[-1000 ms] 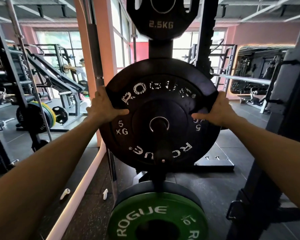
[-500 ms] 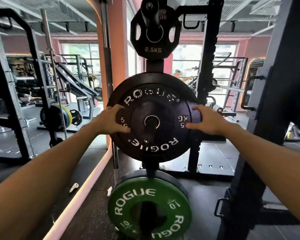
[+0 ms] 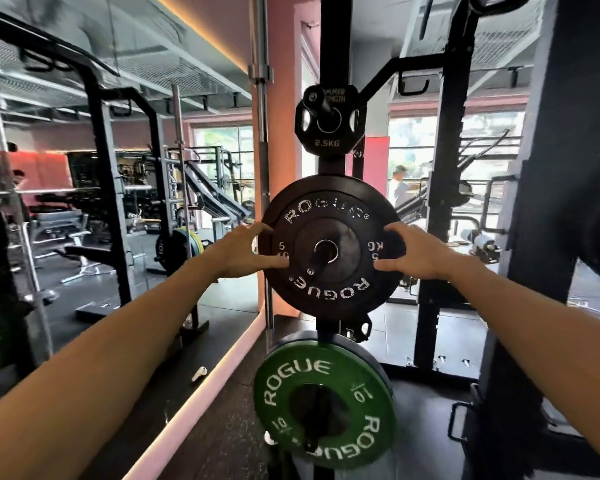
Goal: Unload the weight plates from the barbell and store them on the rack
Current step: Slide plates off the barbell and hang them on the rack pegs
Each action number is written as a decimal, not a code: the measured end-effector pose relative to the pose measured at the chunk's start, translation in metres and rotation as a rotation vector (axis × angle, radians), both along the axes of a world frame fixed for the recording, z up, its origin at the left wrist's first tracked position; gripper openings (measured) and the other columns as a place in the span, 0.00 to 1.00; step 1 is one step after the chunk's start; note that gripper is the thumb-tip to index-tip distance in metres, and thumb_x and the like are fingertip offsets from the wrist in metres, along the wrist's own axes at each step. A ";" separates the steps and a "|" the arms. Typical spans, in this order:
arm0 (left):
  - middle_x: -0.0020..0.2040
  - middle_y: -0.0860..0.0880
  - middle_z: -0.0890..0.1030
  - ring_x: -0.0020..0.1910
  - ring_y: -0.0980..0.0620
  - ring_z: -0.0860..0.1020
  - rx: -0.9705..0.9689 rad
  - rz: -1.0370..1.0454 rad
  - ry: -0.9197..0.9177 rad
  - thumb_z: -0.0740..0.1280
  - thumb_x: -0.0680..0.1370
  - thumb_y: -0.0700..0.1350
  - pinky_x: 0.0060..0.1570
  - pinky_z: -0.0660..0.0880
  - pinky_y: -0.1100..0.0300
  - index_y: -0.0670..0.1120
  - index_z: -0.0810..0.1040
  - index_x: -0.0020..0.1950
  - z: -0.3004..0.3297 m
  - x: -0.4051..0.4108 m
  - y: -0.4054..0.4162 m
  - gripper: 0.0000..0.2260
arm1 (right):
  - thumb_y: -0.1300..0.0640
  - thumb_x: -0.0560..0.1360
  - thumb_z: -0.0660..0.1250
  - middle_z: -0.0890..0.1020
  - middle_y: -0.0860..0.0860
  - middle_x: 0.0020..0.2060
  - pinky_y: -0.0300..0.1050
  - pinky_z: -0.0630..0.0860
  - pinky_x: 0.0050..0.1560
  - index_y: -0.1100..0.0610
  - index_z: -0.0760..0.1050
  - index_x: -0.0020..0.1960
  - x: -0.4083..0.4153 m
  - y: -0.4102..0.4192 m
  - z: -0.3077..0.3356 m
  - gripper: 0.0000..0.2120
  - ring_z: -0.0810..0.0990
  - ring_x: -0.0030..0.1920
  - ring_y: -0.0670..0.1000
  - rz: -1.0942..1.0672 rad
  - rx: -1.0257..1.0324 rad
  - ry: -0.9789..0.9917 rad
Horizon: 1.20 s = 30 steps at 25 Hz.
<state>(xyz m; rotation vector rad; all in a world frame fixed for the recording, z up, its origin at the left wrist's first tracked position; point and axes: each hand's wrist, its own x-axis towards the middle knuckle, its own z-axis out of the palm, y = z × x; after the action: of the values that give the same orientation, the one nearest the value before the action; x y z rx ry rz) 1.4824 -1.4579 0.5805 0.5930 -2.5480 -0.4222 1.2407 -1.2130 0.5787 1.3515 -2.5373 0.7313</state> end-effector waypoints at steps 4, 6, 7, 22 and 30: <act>0.71 0.46 0.68 0.67 0.46 0.70 0.007 0.028 -0.009 0.70 0.64 0.71 0.61 0.67 0.53 0.57 0.66 0.70 -0.001 0.045 0.061 0.38 | 0.38 0.63 0.75 0.68 0.53 0.70 0.57 0.69 0.66 0.48 0.59 0.72 0.046 0.054 0.003 0.44 0.71 0.66 0.57 0.050 -0.027 0.015; 0.70 0.46 0.69 0.67 0.47 0.70 0.020 0.003 0.019 0.71 0.65 0.69 0.58 0.66 0.55 0.57 0.66 0.70 -0.001 0.063 0.100 0.37 | 0.38 0.63 0.75 0.67 0.52 0.70 0.56 0.68 0.67 0.49 0.60 0.72 0.069 0.089 0.002 0.44 0.70 0.67 0.56 0.059 -0.026 -0.006; 0.70 0.47 0.69 0.67 0.48 0.69 0.024 -0.022 0.042 0.72 0.66 0.68 0.58 0.65 0.56 0.56 0.67 0.70 -0.001 0.071 0.119 0.37 | 0.38 0.63 0.75 0.67 0.52 0.71 0.56 0.68 0.67 0.48 0.59 0.72 0.080 0.106 0.001 0.44 0.70 0.67 0.56 0.056 -0.012 -0.003; 0.58 0.50 0.78 0.56 0.49 0.76 0.012 -0.224 0.052 0.68 0.58 0.75 0.59 0.73 0.49 0.52 0.69 0.69 0.023 0.039 0.349 0.45 | 0.36 0.67 0.71 0.67 0.52 0.71 0.58 0.63 0.69 0.47 0.57 0.74 0.122 0.376 0.023 0.42 0.70 0.68 0.56 -0.250 0.095 0.078; 0.69 0.43 0.69 0.65 0.41 0.71 0.008 -0.241 0.032 0.64 0.56 0.77 0.64 0.69 0.45 0.59 0.65 0.69 0.023 -0.051 0.483 0.45 | 0.37 0.68 0.71 0.68 0.53 0.70 0.55 0.66 0.68 0.47 0.59 0.74 0.060 0.533 0.036 0.40 0.71 0.67 0.57 -0.353 0.081 0.074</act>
<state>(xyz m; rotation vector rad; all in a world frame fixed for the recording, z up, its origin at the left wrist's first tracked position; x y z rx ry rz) 1.4310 -0.9745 0.6040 0.2785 -2.5972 -0.5199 1.3010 -0.6798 0.6149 0.8915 -2.6661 0.5047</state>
